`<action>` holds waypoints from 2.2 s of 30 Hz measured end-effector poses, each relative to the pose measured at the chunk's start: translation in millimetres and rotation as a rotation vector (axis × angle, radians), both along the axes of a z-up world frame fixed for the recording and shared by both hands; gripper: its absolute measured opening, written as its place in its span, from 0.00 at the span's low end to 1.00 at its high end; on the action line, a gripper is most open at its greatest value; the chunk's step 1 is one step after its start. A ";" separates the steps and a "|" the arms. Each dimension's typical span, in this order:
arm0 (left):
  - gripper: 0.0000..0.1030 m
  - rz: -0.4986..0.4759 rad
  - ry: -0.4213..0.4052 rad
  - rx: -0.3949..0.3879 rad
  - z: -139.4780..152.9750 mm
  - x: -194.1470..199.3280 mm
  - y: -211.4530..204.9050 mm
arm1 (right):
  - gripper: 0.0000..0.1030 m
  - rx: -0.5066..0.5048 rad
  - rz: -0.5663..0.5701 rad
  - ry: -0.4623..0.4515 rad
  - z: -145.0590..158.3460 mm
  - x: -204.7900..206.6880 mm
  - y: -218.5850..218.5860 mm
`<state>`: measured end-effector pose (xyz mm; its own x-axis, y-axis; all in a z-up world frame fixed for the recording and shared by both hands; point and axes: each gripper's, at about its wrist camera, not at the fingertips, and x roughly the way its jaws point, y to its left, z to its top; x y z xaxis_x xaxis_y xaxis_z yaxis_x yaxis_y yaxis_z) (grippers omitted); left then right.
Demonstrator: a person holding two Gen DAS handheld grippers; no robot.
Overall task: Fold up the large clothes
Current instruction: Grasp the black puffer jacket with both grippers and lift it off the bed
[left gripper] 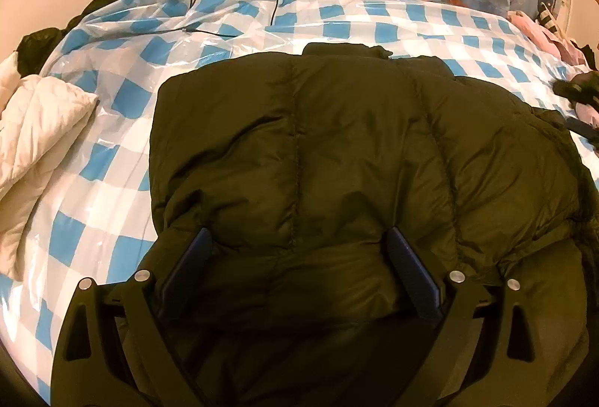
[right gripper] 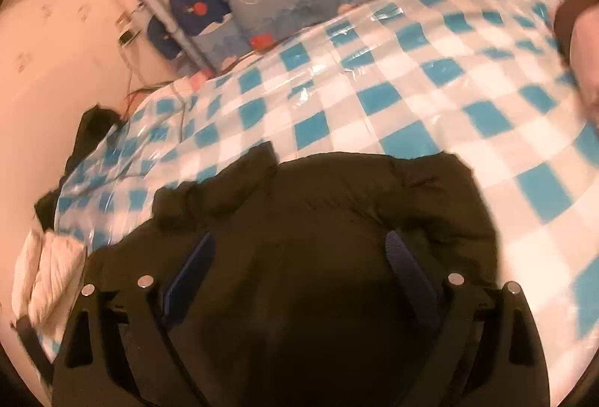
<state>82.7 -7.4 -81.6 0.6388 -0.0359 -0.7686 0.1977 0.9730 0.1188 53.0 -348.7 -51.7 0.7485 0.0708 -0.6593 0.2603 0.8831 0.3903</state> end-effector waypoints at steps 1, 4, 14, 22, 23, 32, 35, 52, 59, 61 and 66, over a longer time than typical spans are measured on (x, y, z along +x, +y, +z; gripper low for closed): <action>0.88 0.001 0.004 0.004 -0.3 0.2 -0.7 | 0.93 -0.047 0.007 0.074 -6.2 -1.4 1.9; 0.90 -0.020 0.020 -0.002 -2.7 0.9 -3.4 | 0.93 -0.016 0.110 0.295 -62.5 -9.5 -8.4; 0.90 -0.026 0.042 -0.097 11.0 -15.7 18.6 | 0.93 0.216 -0.021 0.091 2.9 -207.1 -65.8; 0.90 0.044 0.065 -0.316 50.2 -88.3 155.5 | 0.93 0.477 -0.024 0.081 -44.5 -344.8 -78.3; 0.90 0.078 0.064 -0.312 51.6 -100.7 177.7 | 0.93 0.507 -0.006 0.063 -46.5 -354.7 -74.2; 0.90 0.250 0.218 -0.452 26.6 -177.4 288.1 | 0.93 0.615 0.182 0.053 -47.2 -375.9 -32.0; 0.90 0.216 0.295 -0.553 11.5 -196.5 289.0 | 0.93 0.635 0.234 0.099 -57.6 -379.2 -16.4; 0.16 0.096 0.481 -0.585 -12.0 -233.9 230.9 | 0.22 0.613 0.312 0.114 -59.2 -373.8 20.0; 0.05 0.056 0.399 -0.642 41.0 -236.7 215.4 | 0.15 0.692 0.289 -0.096 -13.6 -377.0 9.5; 0.05 0.020 0.373 -0.678 64.8 -240.5 210.7 | 0.14 0.707 0.290 -0.143 0.7 -379.9 6.0; 0.05 -0.059 0.344 -0.728 105.7 -266.8 209.5 | 0.13 0.729 0.313 -0.228 31.5 -402.1 -0.8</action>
